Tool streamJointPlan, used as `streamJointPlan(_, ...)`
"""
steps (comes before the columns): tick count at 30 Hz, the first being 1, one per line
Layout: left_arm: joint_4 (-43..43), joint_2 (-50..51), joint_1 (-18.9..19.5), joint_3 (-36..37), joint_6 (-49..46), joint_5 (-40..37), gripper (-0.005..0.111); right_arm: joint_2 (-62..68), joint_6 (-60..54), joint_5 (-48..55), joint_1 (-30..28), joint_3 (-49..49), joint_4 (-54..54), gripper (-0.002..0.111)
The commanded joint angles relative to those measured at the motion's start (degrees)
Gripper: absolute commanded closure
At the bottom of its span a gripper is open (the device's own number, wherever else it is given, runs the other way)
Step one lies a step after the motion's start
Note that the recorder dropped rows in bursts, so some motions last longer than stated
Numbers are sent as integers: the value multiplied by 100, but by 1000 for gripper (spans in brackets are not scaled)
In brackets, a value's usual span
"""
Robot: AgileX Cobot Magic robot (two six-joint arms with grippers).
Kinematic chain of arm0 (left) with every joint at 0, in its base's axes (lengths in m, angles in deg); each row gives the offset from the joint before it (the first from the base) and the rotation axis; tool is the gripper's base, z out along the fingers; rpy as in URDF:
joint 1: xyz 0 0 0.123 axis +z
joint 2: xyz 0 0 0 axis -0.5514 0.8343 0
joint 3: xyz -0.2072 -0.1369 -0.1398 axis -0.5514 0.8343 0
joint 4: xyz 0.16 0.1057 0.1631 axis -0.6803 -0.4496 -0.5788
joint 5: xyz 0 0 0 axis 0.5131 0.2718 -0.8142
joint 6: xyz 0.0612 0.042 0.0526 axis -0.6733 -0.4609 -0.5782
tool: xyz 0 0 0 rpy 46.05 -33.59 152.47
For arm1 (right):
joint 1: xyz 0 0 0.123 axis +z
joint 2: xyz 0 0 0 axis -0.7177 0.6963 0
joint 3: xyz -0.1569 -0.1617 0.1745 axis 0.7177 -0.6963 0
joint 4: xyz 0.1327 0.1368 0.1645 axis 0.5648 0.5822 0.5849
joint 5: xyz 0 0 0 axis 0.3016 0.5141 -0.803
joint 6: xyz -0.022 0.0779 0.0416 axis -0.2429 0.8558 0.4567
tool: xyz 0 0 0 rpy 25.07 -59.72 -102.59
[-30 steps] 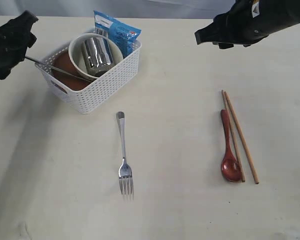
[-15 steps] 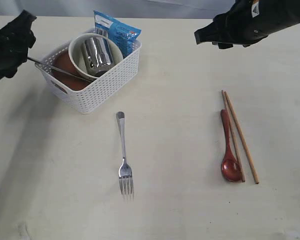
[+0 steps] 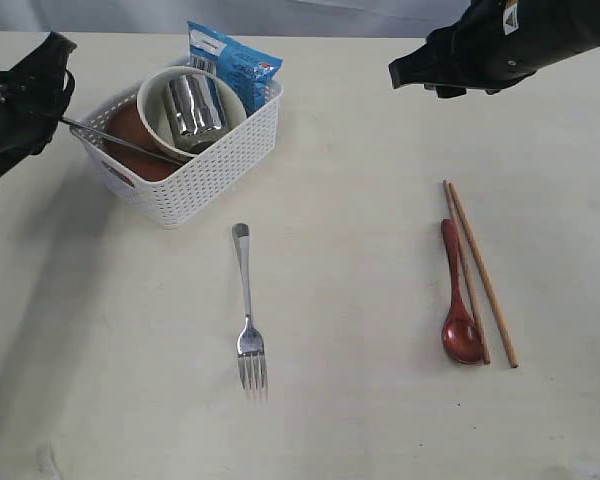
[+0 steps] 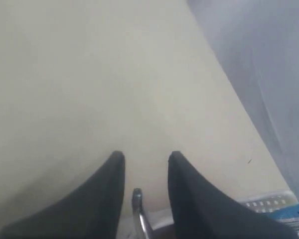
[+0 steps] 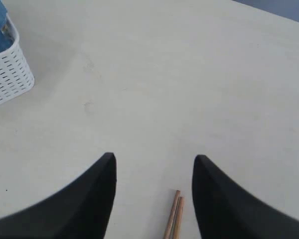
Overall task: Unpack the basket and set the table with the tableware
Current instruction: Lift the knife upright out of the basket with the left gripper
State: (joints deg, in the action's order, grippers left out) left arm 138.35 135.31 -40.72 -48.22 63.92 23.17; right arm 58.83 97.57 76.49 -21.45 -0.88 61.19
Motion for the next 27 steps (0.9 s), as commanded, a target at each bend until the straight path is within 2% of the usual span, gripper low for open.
streamJointPlan(1, -185, 6, -47, 28, 36, 133, 78, -39, -36, -3, -14, 0, 10, 62)
streamJointPlan(4, -185, 6, -47, 28, 36, 154, 82, -39, -36, -3, -14, 0, 10, 62)
streamJointPlan(9, -231, 6, -47, 28, 49, 132, 107, -39, -36, -3, -14, 0, 10, 62)
streamJointPlan(20, -245, -149, -47, 28, 49, 167, 107, -39, -36, -3, -14, 0, 10, 62)
streamJointPlan(27, -933, -627, -47, 28, 38, 282, 107, -39, -36, 7, -14, 0, 10, 62)
